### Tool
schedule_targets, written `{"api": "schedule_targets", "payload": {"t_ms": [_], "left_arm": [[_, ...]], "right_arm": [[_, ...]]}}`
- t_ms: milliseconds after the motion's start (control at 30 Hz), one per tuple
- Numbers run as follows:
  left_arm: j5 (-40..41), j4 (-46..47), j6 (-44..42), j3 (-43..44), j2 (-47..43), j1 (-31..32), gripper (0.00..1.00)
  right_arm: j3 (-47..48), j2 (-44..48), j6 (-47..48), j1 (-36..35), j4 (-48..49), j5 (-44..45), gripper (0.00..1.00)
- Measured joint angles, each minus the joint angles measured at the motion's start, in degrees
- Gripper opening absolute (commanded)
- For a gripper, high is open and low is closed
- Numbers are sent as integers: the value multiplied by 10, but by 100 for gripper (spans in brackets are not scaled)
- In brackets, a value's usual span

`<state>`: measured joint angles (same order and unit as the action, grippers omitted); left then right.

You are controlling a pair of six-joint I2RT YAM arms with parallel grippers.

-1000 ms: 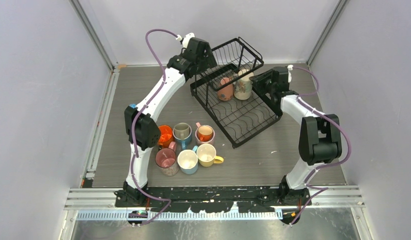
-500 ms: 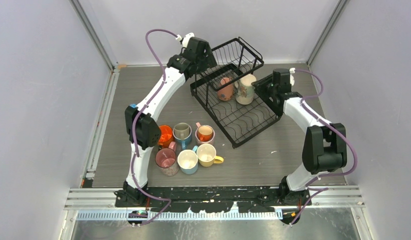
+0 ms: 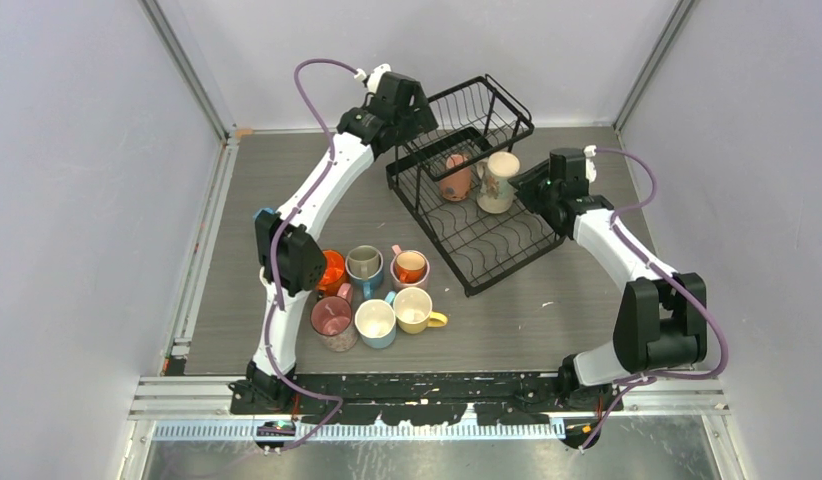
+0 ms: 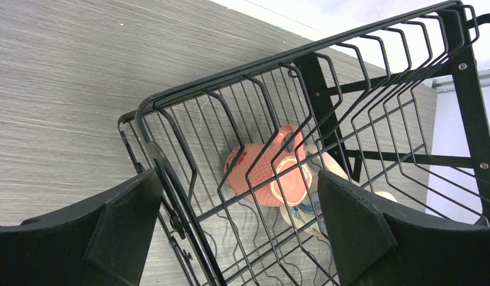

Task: Unload the cups from the dish rack
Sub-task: Unload the cup from the dish rack.

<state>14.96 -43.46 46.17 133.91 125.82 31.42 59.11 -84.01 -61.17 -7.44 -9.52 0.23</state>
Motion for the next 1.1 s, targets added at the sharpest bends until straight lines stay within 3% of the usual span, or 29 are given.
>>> {"api": "schedule_targets", "payload": {"t_ms": [267,500,833,1100], "left_arm": [[-9,7,2,6,5,0,100],[-11,7,2,6,5,0,100],[-18,4,2,9,6,-3,100],[-30,-7,2,24,14,-7,100]], "right_arm": [[2,30,75,0,-7,21,80],[5,27,203,0,62,-13,94],[0,-1,394,0,154,-53,95],[-36,-22,470,-5,198,-59,95]]}}
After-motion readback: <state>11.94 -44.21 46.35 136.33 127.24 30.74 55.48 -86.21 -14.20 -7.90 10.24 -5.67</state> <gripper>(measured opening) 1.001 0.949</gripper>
